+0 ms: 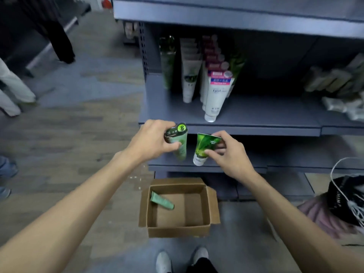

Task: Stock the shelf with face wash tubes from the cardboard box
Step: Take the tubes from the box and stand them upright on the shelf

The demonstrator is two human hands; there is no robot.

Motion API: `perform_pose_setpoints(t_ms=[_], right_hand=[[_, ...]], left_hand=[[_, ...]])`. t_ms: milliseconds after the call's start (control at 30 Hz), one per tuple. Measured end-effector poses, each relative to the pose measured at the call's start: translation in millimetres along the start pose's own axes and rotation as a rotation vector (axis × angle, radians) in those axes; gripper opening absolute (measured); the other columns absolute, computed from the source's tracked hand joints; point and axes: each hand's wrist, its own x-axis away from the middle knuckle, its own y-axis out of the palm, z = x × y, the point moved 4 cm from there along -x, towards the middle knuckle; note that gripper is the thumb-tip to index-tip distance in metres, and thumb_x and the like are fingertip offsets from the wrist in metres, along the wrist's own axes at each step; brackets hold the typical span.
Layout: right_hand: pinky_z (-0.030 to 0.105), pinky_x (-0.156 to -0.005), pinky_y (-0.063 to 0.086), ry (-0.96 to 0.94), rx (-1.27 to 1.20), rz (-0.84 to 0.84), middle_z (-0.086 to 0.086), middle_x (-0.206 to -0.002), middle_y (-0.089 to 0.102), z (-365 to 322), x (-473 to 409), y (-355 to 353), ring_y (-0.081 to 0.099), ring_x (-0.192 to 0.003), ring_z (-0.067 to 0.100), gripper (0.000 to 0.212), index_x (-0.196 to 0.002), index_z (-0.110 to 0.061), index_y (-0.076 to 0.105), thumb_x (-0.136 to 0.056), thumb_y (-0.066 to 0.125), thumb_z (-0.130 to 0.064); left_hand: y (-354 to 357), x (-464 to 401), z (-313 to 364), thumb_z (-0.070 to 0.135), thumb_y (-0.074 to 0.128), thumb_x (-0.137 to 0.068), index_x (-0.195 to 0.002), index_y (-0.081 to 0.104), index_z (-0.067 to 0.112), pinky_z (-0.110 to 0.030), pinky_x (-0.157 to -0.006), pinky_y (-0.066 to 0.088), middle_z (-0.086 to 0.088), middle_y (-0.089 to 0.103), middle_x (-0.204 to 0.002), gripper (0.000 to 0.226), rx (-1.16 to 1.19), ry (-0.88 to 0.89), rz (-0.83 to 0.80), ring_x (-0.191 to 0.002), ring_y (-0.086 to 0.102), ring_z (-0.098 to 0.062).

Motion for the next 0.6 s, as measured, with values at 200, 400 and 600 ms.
perform_pose_setpoints(t_ms=[200, 400, 600], right_hand=[[0.019, -0.079, 0.056, -0.093, -0.017, 0.073, -0.007, -0.098, 0.071, -52.3, -14.6, -24.5, 0.068, -0.083, -0.001, 0.030, -0.106, -0.023, 0.058, -0.083, 0.076, -0.017], [0.010, -0.065, 0.051, -0.123, -0.051, 0.102, -0.009, -0.096, 0.070, -78.5, -20.4, -29.9, 0.070, -0.074, -0.001, 0.028, -0.108, -0.016, 0.056, -0.086, 0.073, -0.015], [0.014, -0.071, 0.054, -0.129, -0.028, 0.089, -0.014, -0.092, 0.069, -82.7, -36.3, -34.7, 0.069, -0.076, -0.001, 0.023, -0.101, -0.021, 0.057, -0.085, 0.073, -0.018]], left_hand=[[-70.6, -24.8, 21.5, 0.035, 0.076, -0.069, -0.061, 0.045, 0.021, -0.035, -0.061, 0.043, 0.002, 0.045, -0.052, 0.034, -0.025, 0.041, 0.116, -0.056, 0.038, -0.017], [-89.0, -45.2, 20.9, 0.037, 0.075, -0.072, -0.068, 0.054, 0.017, -0.036, -0.062, 0.044, 0.003, 0.050, -0.057, 0.029, -0.099, 0.012, 0.113, -0.067, 0.047, -0.024], [-85.3, -61.9, 16.4, 0.038, 0.076, -0.073, -0.063, 0.049, 0.025, -0.032, -0.058, 0.040, 0.006, 0.053, -0.058, 0.031, -0.118, -0.037, 0.080, -0.070, 0.052, -0.024]])
